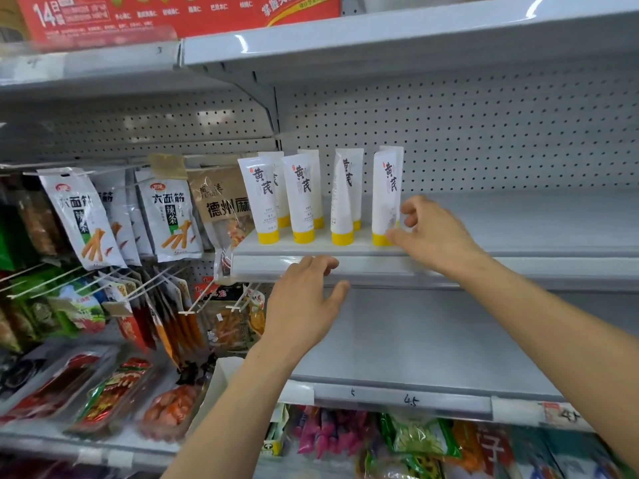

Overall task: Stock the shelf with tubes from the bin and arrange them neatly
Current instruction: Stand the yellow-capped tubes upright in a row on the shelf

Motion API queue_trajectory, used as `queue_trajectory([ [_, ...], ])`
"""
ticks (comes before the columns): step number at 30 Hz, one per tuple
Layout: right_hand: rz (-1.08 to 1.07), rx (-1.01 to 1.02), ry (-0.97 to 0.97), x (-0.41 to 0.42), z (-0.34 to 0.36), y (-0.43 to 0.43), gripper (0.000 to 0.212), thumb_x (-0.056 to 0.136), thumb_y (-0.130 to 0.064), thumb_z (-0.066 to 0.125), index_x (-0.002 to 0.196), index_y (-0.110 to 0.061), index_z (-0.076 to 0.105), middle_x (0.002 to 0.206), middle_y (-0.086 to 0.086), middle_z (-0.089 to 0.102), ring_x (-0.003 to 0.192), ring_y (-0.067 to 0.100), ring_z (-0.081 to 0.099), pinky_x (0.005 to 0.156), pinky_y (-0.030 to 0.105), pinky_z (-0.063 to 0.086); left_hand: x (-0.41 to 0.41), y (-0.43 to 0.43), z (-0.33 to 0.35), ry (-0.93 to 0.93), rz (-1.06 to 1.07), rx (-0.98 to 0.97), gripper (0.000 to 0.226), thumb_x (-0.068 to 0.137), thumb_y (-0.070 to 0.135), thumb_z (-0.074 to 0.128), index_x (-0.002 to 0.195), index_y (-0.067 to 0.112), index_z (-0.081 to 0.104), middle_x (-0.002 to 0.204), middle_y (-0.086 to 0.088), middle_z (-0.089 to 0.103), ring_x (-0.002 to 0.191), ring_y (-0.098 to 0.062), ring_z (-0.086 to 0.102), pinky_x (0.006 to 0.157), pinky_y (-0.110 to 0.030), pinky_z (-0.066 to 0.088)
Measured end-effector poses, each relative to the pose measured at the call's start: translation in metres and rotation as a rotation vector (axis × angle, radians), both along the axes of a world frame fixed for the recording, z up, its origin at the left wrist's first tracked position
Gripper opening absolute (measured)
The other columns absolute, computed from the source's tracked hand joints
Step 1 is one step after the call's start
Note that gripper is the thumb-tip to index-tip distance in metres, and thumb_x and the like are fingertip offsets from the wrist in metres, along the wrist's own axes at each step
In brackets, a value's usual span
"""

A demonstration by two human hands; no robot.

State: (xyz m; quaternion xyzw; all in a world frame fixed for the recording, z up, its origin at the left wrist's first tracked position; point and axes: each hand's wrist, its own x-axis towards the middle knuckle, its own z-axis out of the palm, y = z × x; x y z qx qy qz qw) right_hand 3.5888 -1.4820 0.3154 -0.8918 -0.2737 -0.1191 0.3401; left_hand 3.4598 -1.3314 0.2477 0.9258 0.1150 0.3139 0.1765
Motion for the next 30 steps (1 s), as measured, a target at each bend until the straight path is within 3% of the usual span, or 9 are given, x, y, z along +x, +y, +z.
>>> queue_trajectory([
  [6,0.181,-0.085,-0.106,-0.056,-0.035,0.004,0.022,0.084,-0.031,0.065,0.105,-0.026,0.060,0.094,-0.011,0.061,0.090,0.015,0.059,0.084,0.037,0.051,-0.024,0.013,-0.026,0.046,-0.007,-0.053,0.032,0.092,0.038,0.056,0.121,0.025,0.056,0.105,0.010,0.062,0.099,-0.014,0.057,0.083,-0.036,0.050],
  [10,0.256,-0.280,-0.109,-0.079,-0.076,0.026,0.031,0.088,-0.035,0.062,0.117,-0.026,0.056,0.111,-0.008,0.062,0.102,0.013,0.058,0.083,0.032,0.049,-0.046,0.028,-0.055,0.122,0.020,-0.115,0.033,0.093,0.040,0.055,0.124,0.027,0.054,0.106,0.011,0.062,0.098,-0.012,0.058,0.081,-0.034,0.051],
  [14,0.305,-0.430,-0.007,-0.093,-0.137,0.054,0.035,0.089,-0.035,0.060,0.121,-0.023,0.055,0.119,-0.004,0.060,0.106,0.019,0.058,0.083,0.035,0.050,-0.071,0.053,-0.105,0.284,0.069,-0.206,0.032,0.093,0.040,0.054,0.123,0.028,0.054,0.106,0.011,0.064,0.098,-0.012,0.060,0.082,-0.035,0.051],
  [18,0.373,-0.536,0.215,-0.106,-0.221,0.076,0.022,0.088,-0.034,0.061,0.106,-0.022,0.058,0.101,-0.002,0.062,0.095,0.019,0.060,0.071,0.032,0.045,-0.097,0.079,-0.190,0.547,0.104,-0.349,0.031,0.093,0.037,0.055,0.122,0.025,0.055,0.107,0.008,0.066,0.096,-0.015,0.064,0.076,-0.027,0.045],
  [21,0.412,-0.654,0.425,-0.114,-0.304,0.086,0.016,0.087,-0.036,0.060,0.097,-0.025,0.053,0.101,-0.002,0.063,0.093,0.020,0.060,0.069,0.031,0.044,-0.115,0.090,-0.263,0.721,0.123,-0.622,0.030,0.095,0.034,0.055,0.119,0.017,0.059,0.110,0.003,0.065,0.101,-0.018,0.062,0.081,-0.027,0.043],
  [23,0.422,-0.697,0.565,-0.120,-0.360,0.091,0.012,0.086,-0.033,0.059,0.093,-0.026,0.052,0.103,0.000,0.064,0.098,0.023,0.061,0.069,0.029,0.041,-0.123,0.091,-0.316,0.797,0.169,-0.827,0.027,0.090,0.035,0.062,0.109,0.015,0.064,0.107,-0.002,0.065,0.103,-0.023,0.063,0.085,-0.030,0.044],
  [26,0.424,-0.747,0.772,-0.128,-0.435,0.103,0.011,0.082,-0.027,0.063,0.083,-0.021,0.054,0.091,0.003,0.061,0.090,0.023,0.059,0.070,0.030,0.041,-0.129,0.088,-0.412,0.892,0.311,-1.117,0.029,0.066,0.047,0.067,0.087,0.028,0.060,0.109,-0.020,0.068,0.103,-0.037,0.065,0.088,-0.046,0.051],
  [28,0.379,-0.751,0.866,-0.132,-0.481,0.113,0.019,0.079,-0.025,0.064,0.070,-0.012,0.054,0.077,0.008,0.056,0.079,0.025,0.055,0.063,0.031,0.039,-0.126,0.085,-0.462,0.931,0.380,-1.229,0.034,0.068,0.044,0.067,0.096,0.024,0.060,0.114,-0.024,0.065,0.106,-0.040,0.064,0.090,-0.049,0.052],
  [30,0.305,-0.725,0.911,-0.134,-0.519,0.120,0.033,0.078,-0.022,0.063,0.056,-0.010,0.041,0.065,0.009,0.043,0.070,0.025,0.047,0.052,0.030,0.029,-0.118,0.081,-0.484,0.959,0.423,-1.276,0.037,0.082,0.034,0.065,0.112,0.012,0.058,0.110,-0.018,0.064,0.100,-0.033,0.063,0.084,-0.037,0.049],
])
